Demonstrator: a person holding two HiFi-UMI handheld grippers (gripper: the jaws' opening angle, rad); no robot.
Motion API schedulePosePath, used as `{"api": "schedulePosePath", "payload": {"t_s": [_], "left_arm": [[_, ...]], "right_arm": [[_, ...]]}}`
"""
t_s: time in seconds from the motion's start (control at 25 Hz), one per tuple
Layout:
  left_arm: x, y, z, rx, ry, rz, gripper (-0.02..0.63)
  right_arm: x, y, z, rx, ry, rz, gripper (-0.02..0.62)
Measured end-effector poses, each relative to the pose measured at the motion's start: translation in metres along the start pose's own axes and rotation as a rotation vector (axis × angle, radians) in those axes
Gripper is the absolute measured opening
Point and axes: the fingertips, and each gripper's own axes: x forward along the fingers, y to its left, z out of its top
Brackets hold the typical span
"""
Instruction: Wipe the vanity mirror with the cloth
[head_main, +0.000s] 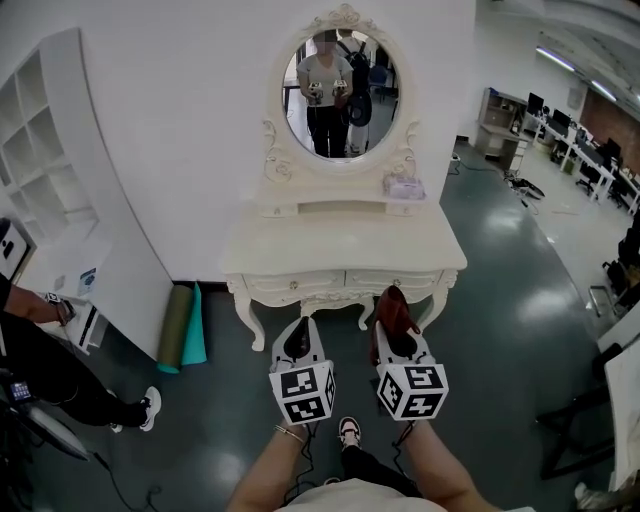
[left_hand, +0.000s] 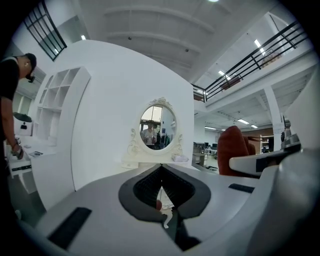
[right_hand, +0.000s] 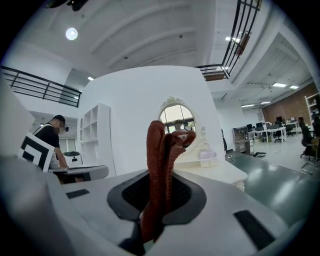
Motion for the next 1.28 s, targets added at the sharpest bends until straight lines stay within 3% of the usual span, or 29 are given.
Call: {"api": "schedulePosePath", "payload": {"t_s": [0.4,0.8,1.28], "left_arm": [[0.106,0.026,0.021,-0.002,0.007,0.084,0.003],[0.214,0.022,0.038,0.001,-0.02,0.096,0.003],[0.29,0.037,0.03,0.01,0.019,0.12,0.003]], "right_arm": [[0.115,-0.029,0.031,-0.013,0.016,0.074,0.06],[0.208,-0.086,0.05,-0.033,0.035,0.083,0.06],[0.272,-0.133,0.036,-0.001,0.1,0.065,0.06]]}}
